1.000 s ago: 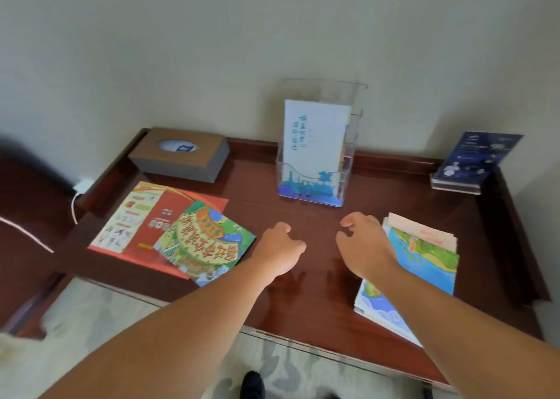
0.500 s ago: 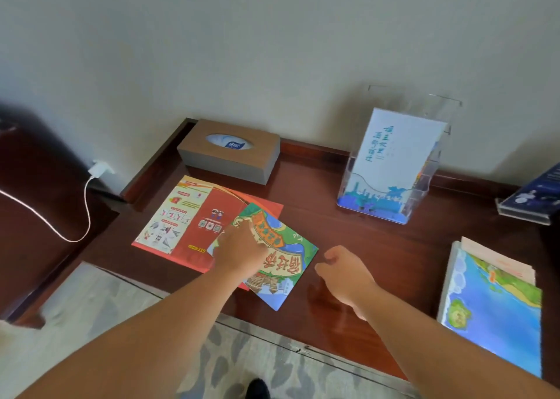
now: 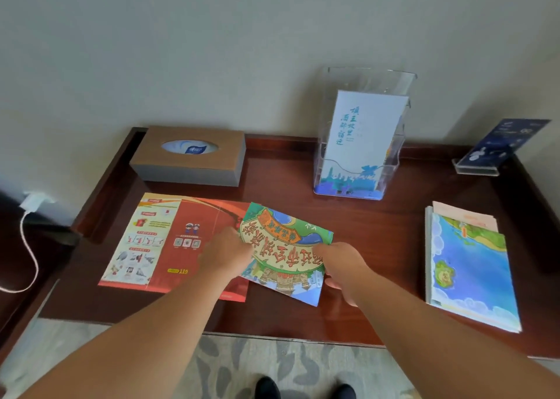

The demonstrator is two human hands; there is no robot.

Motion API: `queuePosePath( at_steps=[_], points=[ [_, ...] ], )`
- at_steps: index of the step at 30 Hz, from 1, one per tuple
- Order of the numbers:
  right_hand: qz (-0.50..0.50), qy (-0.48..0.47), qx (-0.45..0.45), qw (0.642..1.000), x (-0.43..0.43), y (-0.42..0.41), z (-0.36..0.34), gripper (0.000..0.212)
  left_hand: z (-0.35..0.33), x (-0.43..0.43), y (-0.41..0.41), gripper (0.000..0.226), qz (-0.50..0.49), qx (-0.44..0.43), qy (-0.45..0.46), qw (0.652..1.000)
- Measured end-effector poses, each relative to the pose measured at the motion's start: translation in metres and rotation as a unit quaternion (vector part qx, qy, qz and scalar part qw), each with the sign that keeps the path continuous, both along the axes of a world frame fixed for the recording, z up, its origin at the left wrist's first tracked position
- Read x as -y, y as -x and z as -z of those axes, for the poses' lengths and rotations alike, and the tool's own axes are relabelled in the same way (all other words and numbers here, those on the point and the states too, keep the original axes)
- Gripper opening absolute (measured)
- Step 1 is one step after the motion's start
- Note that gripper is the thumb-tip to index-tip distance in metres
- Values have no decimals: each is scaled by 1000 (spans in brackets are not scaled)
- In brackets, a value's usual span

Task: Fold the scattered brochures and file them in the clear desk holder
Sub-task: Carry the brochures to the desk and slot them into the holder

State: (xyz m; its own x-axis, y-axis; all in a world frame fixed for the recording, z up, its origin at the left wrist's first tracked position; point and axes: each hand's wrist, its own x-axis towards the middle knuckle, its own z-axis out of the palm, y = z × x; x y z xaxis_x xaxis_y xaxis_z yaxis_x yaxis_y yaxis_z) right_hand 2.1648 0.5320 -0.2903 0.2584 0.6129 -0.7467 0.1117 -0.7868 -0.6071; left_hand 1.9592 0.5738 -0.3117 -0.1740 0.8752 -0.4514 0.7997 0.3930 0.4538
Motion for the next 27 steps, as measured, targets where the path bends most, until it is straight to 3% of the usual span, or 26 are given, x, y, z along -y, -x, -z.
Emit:
queuePosePath(
  at_steps=[3, 5, 10, 12, 14, 16, 18, 20, 23, 27],
  points=[
    [38, -19, 27, 999, 1, -32, -4, 18, 1, -2, -33, 4, 17, 70, 0, 997],
    [49, -6, 29, 998, 6, -54, -2, 17, 2, -4, -52, 13, 24, 93, -4, 995],
    [-50, 75, 55, 994, 25, -94, -2, 18, -2, -20, -81, 32, 93, 30, -64, 993],
    [-67, 26, 153, 986, 22, -105, -1, 18, -8, -27, -91, 39, 124, 5, -84, 989],
    [-77, -48, 221, 971, 15, -112, -4, 42, -15, -30, -103, 42, 191, -49, -132, 971],
    [-94, -129, 223, 962, 9, -116, -8, 63, -23, -31, -116, 41, 277, -79, -195, 938],
    [-138, -196, 224, 944, 0, -118, -14, 70, -31, -30, -132, 40, 363, -62, -240, 898],
    [-201, -210, 238, 927, -8, -120, -18, 57, -36, -29, -148, 38, 429, -42, -270, 861],
    [-275, -168, 277, 905, -11, -117, -19, 13, -39, -23, -164, 35, 472, -29, -304, 827],
    [-143, -123, 238, 953, 0, -120, -8, 5, -30, -5, -171, 45, 392, -29, -294, 871]
  ],
)
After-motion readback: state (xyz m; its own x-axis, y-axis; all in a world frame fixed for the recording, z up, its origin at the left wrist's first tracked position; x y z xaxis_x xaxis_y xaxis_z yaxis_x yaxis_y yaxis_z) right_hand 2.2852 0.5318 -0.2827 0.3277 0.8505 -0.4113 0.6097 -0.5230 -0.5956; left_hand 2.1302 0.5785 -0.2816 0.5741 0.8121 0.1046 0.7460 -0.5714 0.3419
